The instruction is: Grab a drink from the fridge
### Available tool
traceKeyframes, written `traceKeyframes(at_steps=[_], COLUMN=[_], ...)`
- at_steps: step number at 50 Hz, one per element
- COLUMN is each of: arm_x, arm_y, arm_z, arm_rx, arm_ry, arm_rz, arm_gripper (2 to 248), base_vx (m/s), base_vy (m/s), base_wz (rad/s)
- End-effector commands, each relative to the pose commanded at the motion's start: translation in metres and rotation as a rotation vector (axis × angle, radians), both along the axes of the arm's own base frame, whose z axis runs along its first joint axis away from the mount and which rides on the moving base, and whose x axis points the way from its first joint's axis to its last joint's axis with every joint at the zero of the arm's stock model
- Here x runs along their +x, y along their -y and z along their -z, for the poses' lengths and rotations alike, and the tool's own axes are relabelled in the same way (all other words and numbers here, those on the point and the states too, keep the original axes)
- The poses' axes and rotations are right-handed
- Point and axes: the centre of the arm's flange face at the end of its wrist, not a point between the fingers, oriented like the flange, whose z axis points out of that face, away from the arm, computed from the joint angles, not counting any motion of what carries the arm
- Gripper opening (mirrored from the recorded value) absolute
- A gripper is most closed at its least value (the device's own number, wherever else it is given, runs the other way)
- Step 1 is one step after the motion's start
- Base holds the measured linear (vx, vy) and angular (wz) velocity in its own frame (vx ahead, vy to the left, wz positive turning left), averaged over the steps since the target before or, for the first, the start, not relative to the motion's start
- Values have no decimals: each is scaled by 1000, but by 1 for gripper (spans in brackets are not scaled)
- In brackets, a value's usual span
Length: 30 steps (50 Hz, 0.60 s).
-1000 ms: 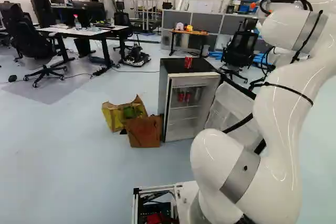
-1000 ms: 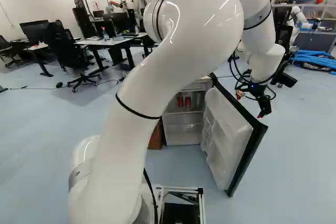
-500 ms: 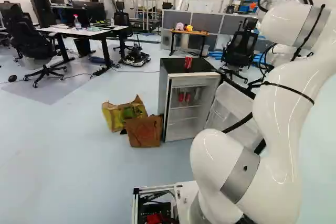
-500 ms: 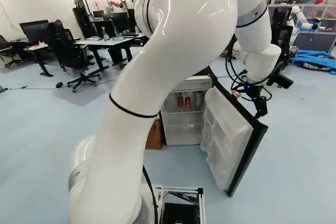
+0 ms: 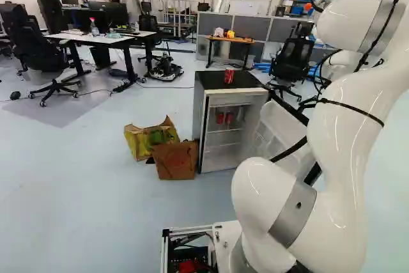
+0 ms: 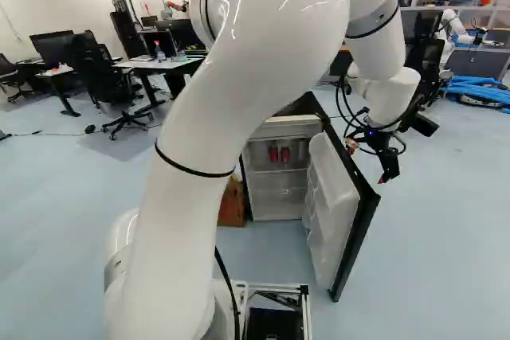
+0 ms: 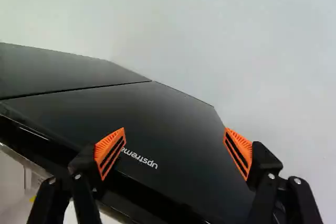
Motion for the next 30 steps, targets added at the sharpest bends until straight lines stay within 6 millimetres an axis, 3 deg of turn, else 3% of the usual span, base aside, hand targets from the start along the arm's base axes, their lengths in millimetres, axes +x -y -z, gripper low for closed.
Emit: traceKeyframes(at_steps=[30], arm_x=[-10], arm_y=[-36], arm_z=[0], arm_rx=[26], arm_ry=[-21], arm_rz=[-24], arm_gripper=[247], base_vx=[0], base_vy=[0], base_wz=[0])
